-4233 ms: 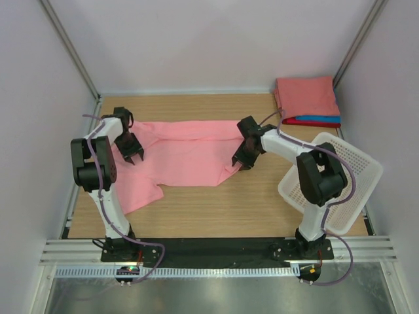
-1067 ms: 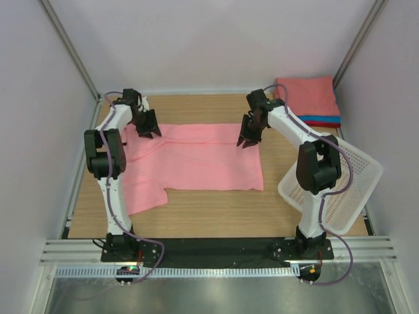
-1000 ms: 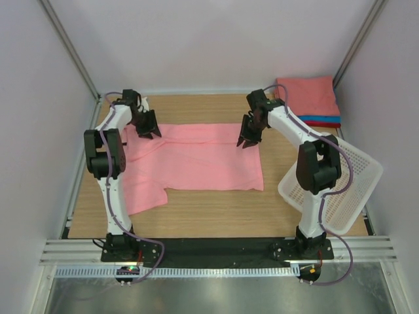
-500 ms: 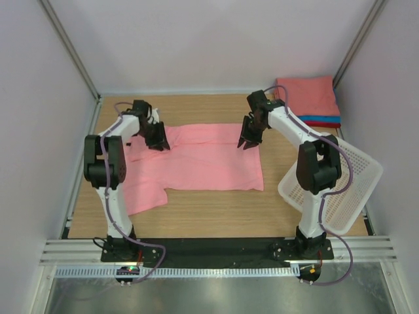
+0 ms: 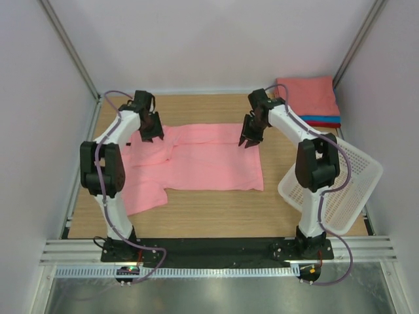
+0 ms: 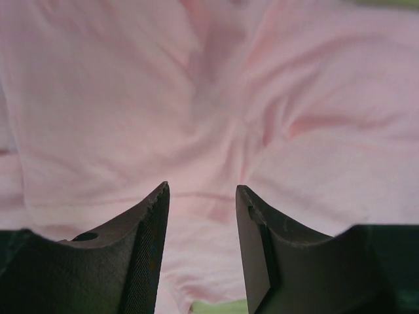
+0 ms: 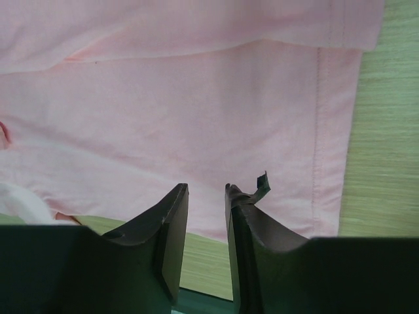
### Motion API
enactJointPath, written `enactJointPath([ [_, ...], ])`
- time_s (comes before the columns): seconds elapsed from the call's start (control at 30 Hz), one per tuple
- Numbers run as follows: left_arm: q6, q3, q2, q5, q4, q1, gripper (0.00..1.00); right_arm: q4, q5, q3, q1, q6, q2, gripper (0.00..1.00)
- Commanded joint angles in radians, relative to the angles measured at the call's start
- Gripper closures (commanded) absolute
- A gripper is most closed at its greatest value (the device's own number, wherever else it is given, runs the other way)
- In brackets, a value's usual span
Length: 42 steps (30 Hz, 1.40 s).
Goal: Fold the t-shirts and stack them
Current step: Fold the tshirt
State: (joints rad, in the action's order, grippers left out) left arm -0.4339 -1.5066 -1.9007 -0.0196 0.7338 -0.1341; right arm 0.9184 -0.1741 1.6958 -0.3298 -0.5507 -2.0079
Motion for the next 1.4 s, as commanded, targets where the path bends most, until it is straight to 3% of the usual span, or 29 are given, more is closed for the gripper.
enactJointPath([
  [0.0, 0.003, -0.210, -0.133, 0.104, 0.018, 0.017, 0.53, -0.009, 0.015, 0.065, 0.005, 0.015, -0.025, 0.64],
  [0.13, -0.012, -0.368, -0.250, 0.185, 0.088, 0.085, 0.53, -0.010, 0.084, 0.177, 0.014, -0.003, -0.127, 0.63],
  [0.4, 0.035, -0.567, -0.386, 0.150, 0.099, 0.240, 0.50, -0.027, 0.153, 0.450, 0.130, 0.023, -0.336, 0.59],
  [0.6, 0.133, -0.578, -0.422, -0.066, 0.018, 0.268, 0.46, -0.125, 0.102, 0.433, 0.216, 0.127, -0.374, 0.50],
  [0.7, 0.167, -0.595, -0.455, -0.150, -0.004, 0.268, 0.46, -0.164, 0.006, 0.429, 0.248, 0.136, -0.403, 0.50],
  [0.87, 0.166, -0.613, -0.483, -0.227, -0.026, 0.269, 0.46, -0.225, -0.113, 0.424, 0.253, 0.161, -0.437, 0.50],
  [1.03, 0.144, -0.630, -0.503, -0.194, -0.022, 0.271, 0.47, -0.263, -0.151, 0.430, 0.253, 0.153, -0.466, 0.50],
  [1.2, 0.127, -0.635, -0.518, -0.192, -0.017, 0.269, 0.54, -0.265, -0.185, 0.441, 0.253, 0.141, -0.492, 0.53],
  [1.3, 0.119, -0.635, -0.511, -0.189, -0.019, 0.268, 0.63, -0.280, -0.196, 0.410, 0.253, 0.138, -0.480, 0.55],
  [1.37, 0.115, -0.633, -0.503, -0.184, -0.019, 0.269, 0.78, -0.306, -0.202, 0.392, 0.253, 0.126, -0.476, 0.63],
])
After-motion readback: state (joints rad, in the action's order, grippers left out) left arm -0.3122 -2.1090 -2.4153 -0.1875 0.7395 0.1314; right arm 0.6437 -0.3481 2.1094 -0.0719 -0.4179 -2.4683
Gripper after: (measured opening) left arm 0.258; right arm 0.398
